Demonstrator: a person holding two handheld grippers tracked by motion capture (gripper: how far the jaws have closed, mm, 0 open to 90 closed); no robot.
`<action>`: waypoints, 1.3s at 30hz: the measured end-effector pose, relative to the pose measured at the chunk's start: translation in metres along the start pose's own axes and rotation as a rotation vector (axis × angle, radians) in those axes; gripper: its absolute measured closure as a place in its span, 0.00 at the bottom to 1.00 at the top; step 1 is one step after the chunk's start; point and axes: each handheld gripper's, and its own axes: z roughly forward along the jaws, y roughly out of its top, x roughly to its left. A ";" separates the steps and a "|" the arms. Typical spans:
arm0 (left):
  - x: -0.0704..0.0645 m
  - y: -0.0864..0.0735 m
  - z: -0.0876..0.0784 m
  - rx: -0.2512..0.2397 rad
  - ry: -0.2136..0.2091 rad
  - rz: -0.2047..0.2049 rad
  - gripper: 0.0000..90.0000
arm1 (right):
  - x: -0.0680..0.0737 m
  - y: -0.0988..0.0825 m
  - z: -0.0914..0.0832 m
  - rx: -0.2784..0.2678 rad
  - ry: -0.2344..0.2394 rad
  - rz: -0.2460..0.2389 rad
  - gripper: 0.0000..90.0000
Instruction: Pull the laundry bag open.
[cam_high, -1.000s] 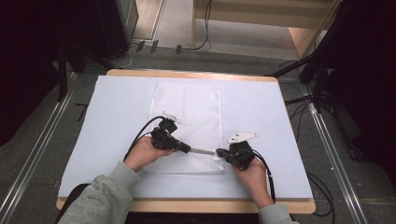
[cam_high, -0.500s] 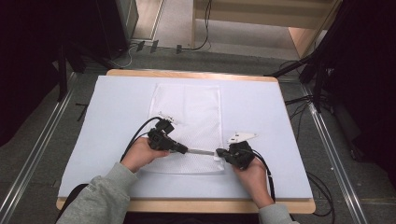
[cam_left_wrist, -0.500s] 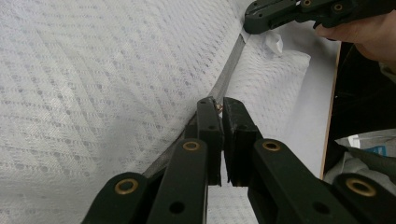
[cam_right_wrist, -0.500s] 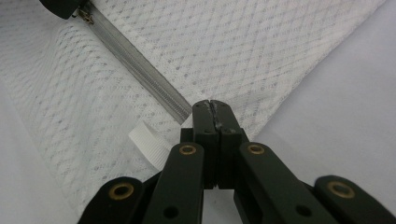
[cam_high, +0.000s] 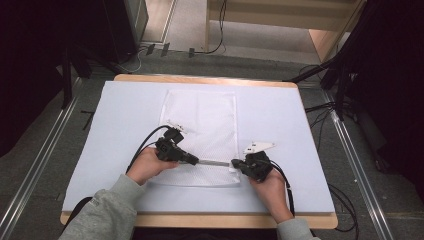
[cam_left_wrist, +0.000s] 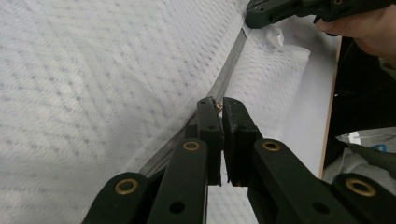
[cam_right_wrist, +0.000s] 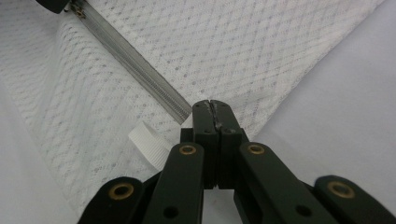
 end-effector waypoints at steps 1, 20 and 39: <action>0.001 -0.001 -0.003 -0.003 -0.001 -0.006 0.98 | 0.000 0.000 0.000 -0.001 -0.001 0.002 1.00; 0.005 -0.007 -0.011 0.006 0.000 -0.012 0.98 | 0.000 0.000 0.000 -0.003 0.000 0.003 1.00; 0.014 -0.019 -0.030 -0.006 0.018 -0.034 0.98 | 0.000 0.000 0.000 -0.004 0.001 0.001 1.00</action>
